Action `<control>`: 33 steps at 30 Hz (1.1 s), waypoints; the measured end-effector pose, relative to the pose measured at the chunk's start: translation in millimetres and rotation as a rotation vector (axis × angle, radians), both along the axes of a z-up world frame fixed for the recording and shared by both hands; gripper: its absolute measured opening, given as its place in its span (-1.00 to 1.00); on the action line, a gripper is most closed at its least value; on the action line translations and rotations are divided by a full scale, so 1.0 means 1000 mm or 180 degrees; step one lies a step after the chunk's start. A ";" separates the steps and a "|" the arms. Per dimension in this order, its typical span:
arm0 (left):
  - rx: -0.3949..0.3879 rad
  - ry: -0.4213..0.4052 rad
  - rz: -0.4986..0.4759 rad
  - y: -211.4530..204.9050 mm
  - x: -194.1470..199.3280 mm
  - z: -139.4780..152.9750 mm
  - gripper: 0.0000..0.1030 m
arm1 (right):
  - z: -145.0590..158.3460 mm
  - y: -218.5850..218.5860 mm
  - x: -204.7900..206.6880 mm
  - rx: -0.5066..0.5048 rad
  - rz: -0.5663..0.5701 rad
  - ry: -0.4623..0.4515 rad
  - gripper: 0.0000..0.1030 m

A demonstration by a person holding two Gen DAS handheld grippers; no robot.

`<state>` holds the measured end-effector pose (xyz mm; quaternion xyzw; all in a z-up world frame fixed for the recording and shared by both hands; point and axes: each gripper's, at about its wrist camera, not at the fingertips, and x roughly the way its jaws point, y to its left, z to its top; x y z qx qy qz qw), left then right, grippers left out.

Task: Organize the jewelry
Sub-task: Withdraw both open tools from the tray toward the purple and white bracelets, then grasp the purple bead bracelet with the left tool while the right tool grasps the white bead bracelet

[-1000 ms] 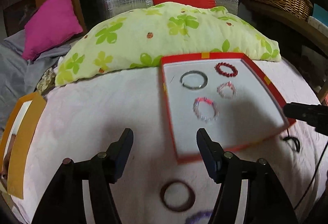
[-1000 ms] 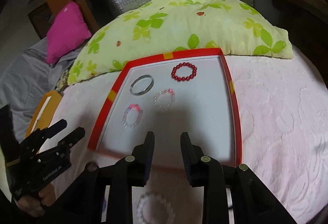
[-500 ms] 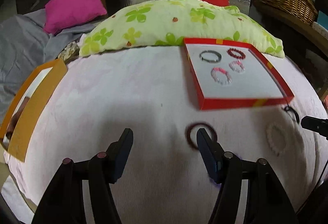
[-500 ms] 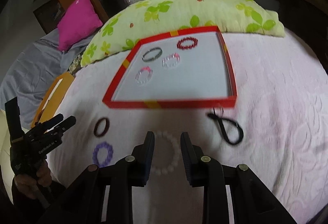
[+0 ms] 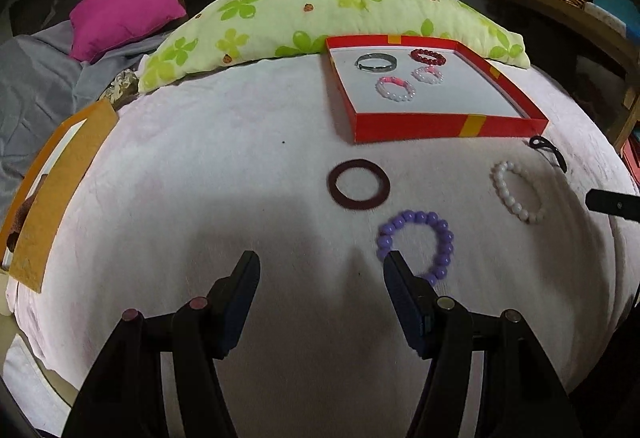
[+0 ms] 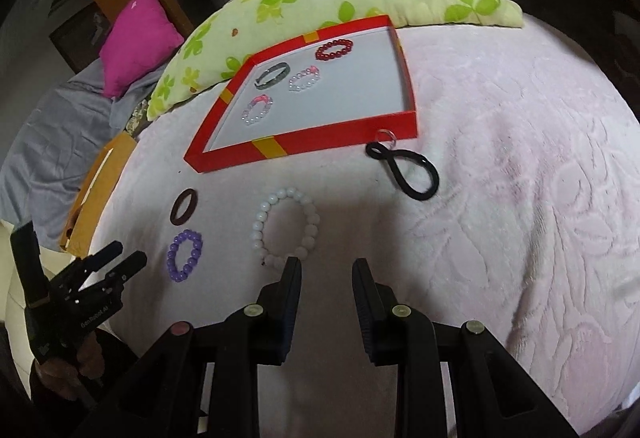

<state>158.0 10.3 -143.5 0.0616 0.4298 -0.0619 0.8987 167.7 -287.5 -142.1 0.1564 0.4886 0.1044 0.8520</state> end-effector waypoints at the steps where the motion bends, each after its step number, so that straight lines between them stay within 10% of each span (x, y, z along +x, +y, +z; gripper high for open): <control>1: 0.0001 0.0003 -0.0003 0.000 -0.002 -0.001 0.27 | 0.000 -0.001 0.000 0.0007 -0.0011 0.0005 -0.42; 33: -0.0181 0.0147 0.0193 0.003 0.043 -0.007 0.27 | -0.001 -0.029 0.021 0.0025 -0.0303 0.0018 -0.42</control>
